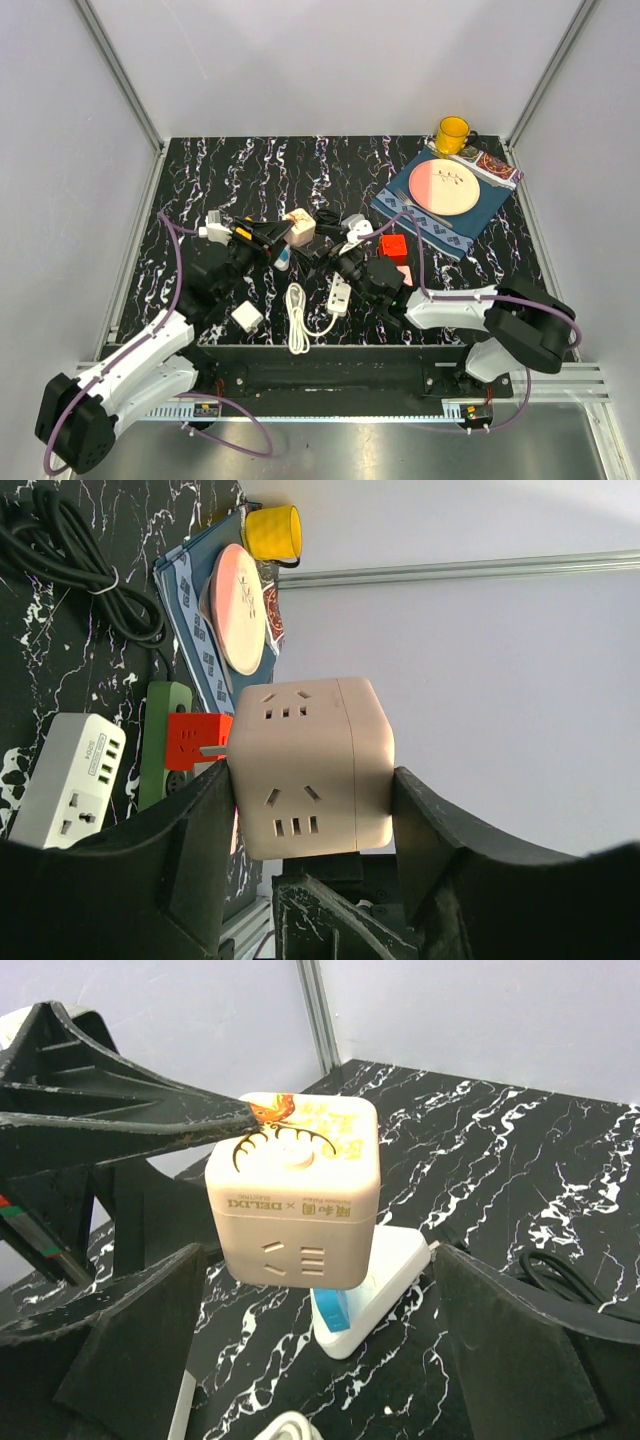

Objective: Insert the plug
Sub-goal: Adjust the plug.

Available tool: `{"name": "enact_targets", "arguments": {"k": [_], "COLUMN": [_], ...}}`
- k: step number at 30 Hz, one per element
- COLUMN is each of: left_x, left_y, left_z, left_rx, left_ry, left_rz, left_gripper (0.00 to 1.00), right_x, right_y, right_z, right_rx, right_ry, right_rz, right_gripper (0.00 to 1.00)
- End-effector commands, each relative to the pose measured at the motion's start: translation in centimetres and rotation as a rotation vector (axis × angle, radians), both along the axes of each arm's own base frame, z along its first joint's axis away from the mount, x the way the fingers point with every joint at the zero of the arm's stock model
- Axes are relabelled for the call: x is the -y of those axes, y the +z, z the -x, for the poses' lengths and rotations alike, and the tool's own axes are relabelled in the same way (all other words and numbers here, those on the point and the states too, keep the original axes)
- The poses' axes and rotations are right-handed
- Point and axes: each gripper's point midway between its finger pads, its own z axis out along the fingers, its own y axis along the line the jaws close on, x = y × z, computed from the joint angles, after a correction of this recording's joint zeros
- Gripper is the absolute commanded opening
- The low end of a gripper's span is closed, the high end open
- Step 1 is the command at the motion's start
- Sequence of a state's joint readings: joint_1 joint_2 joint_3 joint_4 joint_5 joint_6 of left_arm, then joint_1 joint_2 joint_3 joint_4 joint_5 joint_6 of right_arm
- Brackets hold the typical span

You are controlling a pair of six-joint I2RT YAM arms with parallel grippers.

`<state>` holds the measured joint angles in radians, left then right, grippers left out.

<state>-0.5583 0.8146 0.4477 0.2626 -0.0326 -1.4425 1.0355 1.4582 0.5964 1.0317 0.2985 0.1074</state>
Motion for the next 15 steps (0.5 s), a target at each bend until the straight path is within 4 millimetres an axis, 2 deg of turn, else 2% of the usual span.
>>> {"name": "enact_targets", "arguments": {"k": [1,8,11,15], "left_x": [-0.3,0.5,0.7,0.7], "left_y": [4.3,4.8,5.1,5.2], "left_z": [-0.4,0.0,0.1,0.4], "left_rx": [0.110,0.124,0.130,0.150], "left_ry": [0.039,0.023,0.019,0.013], "left_rz": [0.111,0.108,0.112,0.091], "left_gripper": [0.00,0.00,0.00,0.00], "right_x": [-0.4,-0.2,-0.4,-0.5], "right_y": [4.3,4.6,4.7,4.8], "right_z": [-0.7,-1.6,-1.8,-2.0], "right_rx": [0.066,0.091,0.108,0.125], "right_ry": [-0.040,-0.092,-0.098,-0.107], "right_rz": [-0.170,-0.233,-0.238,-0.238], "right_gripper": [1.00,0.97,0.90,0.59]}}
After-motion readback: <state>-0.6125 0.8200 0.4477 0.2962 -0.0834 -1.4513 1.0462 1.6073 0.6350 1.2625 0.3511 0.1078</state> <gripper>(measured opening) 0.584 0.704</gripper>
